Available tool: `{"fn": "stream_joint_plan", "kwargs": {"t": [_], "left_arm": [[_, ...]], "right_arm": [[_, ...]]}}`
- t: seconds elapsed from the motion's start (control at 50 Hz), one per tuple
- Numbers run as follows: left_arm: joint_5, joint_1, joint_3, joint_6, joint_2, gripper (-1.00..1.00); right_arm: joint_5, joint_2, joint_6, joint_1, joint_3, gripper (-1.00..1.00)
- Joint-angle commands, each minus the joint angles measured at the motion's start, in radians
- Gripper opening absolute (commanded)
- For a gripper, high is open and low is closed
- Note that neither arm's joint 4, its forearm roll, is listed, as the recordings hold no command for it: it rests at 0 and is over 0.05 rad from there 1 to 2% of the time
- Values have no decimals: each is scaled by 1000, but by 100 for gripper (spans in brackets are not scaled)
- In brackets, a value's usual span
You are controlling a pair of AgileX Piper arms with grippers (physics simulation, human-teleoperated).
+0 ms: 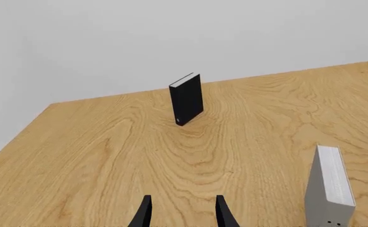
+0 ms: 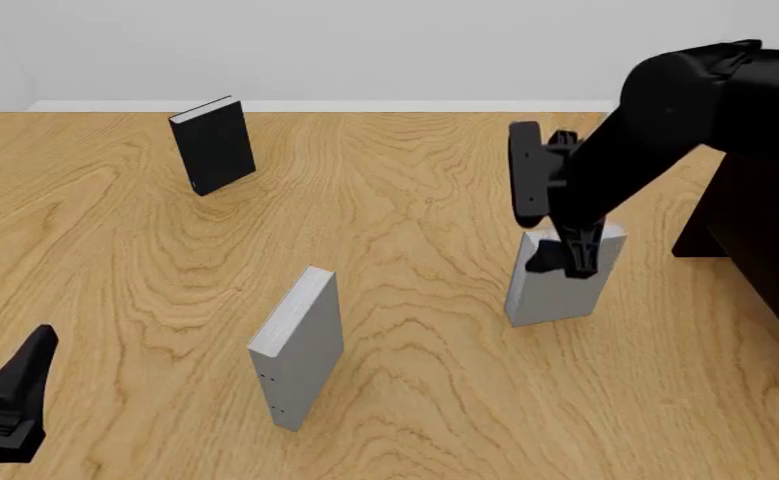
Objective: Pick up the book on the right and place it on the cabinet shelf.
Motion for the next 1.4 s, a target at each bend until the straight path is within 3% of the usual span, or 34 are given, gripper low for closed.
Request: {"fn": "stream_joint_plan", "kwargs": {"t": [0.02, 0.88, 1.14, 1.16, 1.4], "left_arm": [[7, 1, 0, 1, -2, 100], [3, 4, 0, 3, 9, 100], [4, 3, 0, 3, 10, 100], [5, 3, 0, 3, 10, 100], [8, 1, 0, -1, 5, 100]], "right_arm": [[-18, 9, 5, -2, 24, 100], [-52, 47, 19, -13, 61, 100], [-53, 46, -4, -43, 65, 100], [-62, 44, -15, -48, 70, -100], [-42, 24, -21, -55, 65, -100]]}}
